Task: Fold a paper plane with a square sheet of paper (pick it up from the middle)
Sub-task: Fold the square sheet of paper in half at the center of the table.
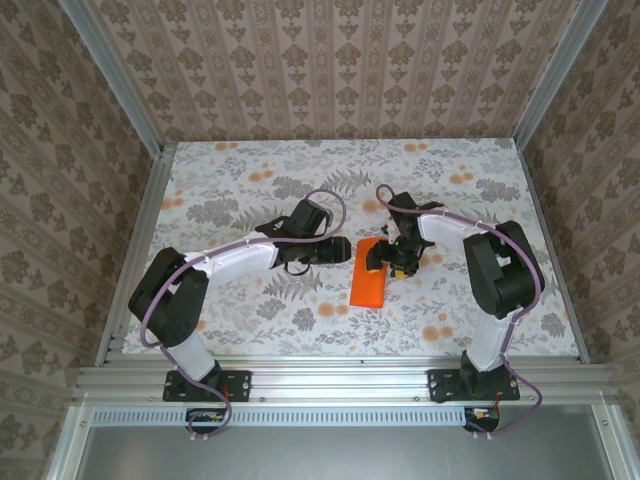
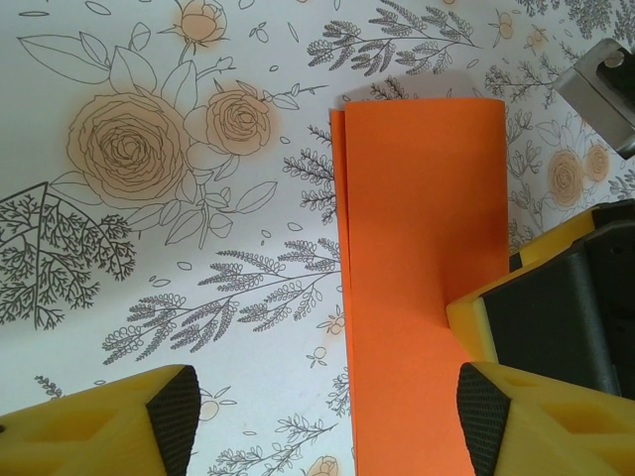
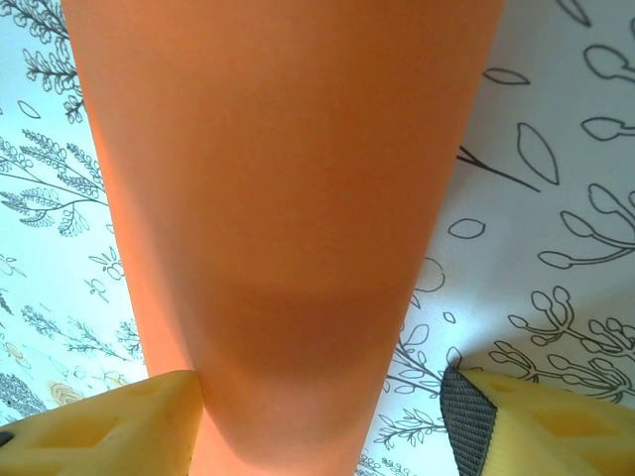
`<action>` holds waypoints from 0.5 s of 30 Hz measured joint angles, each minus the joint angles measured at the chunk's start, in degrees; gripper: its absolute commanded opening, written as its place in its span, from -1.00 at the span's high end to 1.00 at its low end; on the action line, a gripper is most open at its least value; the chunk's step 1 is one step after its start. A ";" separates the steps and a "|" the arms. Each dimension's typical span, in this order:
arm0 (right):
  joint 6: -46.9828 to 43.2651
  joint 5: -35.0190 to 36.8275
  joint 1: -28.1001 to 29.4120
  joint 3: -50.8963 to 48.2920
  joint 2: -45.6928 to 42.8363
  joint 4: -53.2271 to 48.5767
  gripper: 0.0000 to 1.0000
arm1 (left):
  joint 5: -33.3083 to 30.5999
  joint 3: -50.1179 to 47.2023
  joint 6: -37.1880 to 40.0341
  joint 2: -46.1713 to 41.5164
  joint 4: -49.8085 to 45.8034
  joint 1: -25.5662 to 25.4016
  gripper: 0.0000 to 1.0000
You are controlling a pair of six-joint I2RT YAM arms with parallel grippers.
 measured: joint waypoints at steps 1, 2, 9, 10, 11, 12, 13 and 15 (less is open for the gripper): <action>-0.15 0.00 0.00 0.17 0.15 -0.24 -0.37 | 0.11 0.00 0.00 0.00 0.00 0.00 -0.42; -0.22 0.00 0.00 0.35 0.24 -0.44 -0.36 | 0.13 0.00 0.00 0.00 0.00 0.00 -0.42; -0.33 0.02 0.07 0.98 0.61 -1.22 -0.37 | 0.15 0.13 0.00 0.02 -0.15 0.00 -0.42; -0.42 0.07 0.13 1.07 0.61 -1.36 -0.37 | 0.15 0.17 0.00 0.11 -0.17 0.00 -0.42; -0.44 0.31 0.31 1.25 0.61 -1.55 -0.37 | 0.15 0.20 0.00 0.20 -0.22 0.00 -0.42; -0.42 0.63 0.52 1.36 0.61 -1.62 -0.37 | 0.15 0.22 0.00 0.33 -0.24 0.00 -0.42; -0.42 1.11 0.76 1.42 0.61 -1.73 -0.37 | 0.15 0.22 0.00 0.44 -0.35 0.00 -0.41; -0.42 1.84 1.16 1.55 0.61 -1.88 -0.37 | 0.15 0.22 0.00 0.63 -0.39 0.00 -0.41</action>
